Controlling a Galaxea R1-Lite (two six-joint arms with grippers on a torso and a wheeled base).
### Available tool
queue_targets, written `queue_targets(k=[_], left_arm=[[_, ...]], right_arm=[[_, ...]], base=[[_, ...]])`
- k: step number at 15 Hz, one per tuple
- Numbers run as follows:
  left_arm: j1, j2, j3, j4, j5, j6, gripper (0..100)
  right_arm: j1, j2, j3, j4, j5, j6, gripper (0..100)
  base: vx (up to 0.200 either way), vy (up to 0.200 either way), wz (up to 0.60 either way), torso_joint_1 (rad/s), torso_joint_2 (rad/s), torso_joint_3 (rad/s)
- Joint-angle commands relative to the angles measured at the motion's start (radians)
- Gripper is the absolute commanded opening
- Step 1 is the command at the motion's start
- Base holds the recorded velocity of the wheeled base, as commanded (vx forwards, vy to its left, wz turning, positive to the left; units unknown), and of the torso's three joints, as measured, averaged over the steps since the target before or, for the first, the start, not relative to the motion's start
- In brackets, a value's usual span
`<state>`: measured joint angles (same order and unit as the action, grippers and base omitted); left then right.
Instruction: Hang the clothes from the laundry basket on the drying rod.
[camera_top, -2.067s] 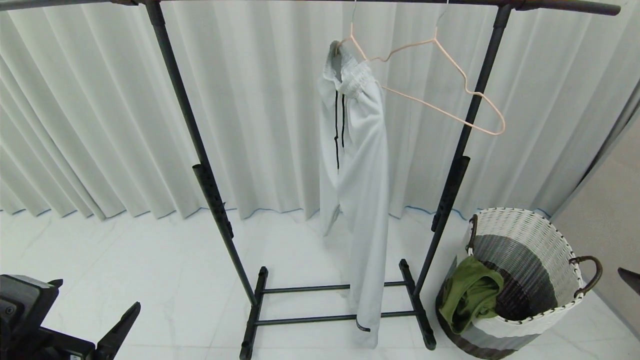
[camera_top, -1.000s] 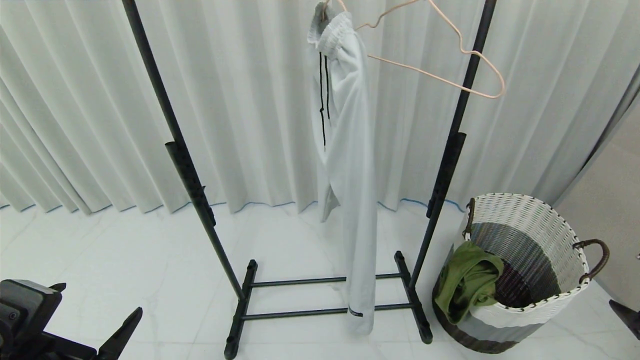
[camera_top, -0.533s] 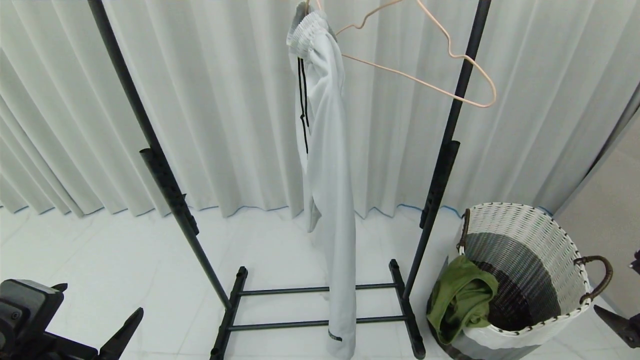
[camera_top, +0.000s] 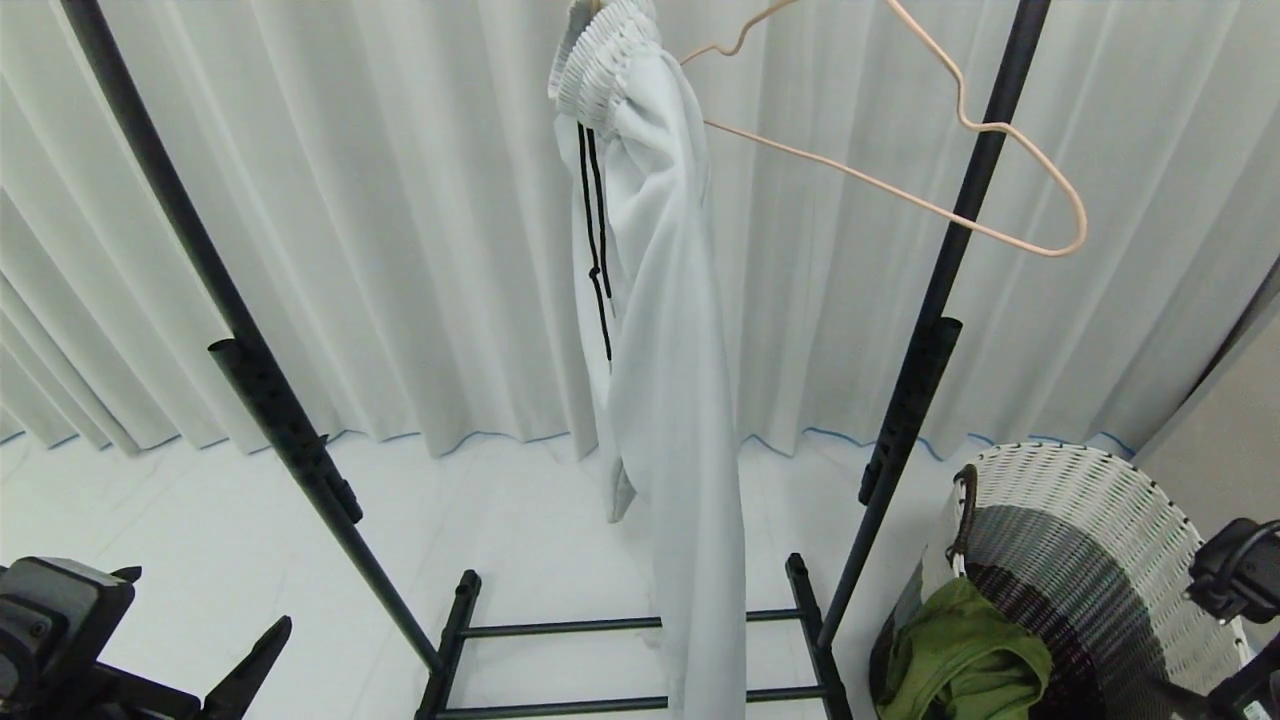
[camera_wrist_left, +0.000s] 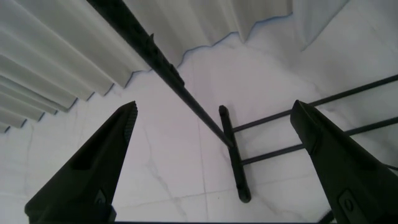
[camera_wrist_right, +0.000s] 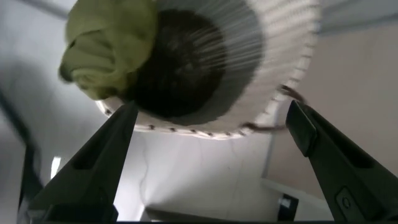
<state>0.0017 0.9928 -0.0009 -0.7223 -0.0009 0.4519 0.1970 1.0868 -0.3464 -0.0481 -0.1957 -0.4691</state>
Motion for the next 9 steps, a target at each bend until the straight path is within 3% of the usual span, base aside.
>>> queue_targets(k=[1,6,9], left_arm=[[-0.014,0.000,0.001,0.000,-0.001,-0.001,100],[-0.058,0.003,0.001,0.000,0.001,0.002,100],[-0.058,0.004,0.001,0.001,0.001,0.001,100]], right_arm=[[0.005,0.100,0.072,-0.061,0.038,-0.036,100],[0.028,0.346,0.182,-0.314,0.104,-0.080,100],[0.032,0.596,0.184,-0.596,0.110,-0.080,100]], base=[[0.000,0.000,0.00,0.000,0.00,0.000],[0.000,0.000,0.00,0.000,0.00,0.000],[0.000,0.000,0.00,0.000,0.00,0.000]])
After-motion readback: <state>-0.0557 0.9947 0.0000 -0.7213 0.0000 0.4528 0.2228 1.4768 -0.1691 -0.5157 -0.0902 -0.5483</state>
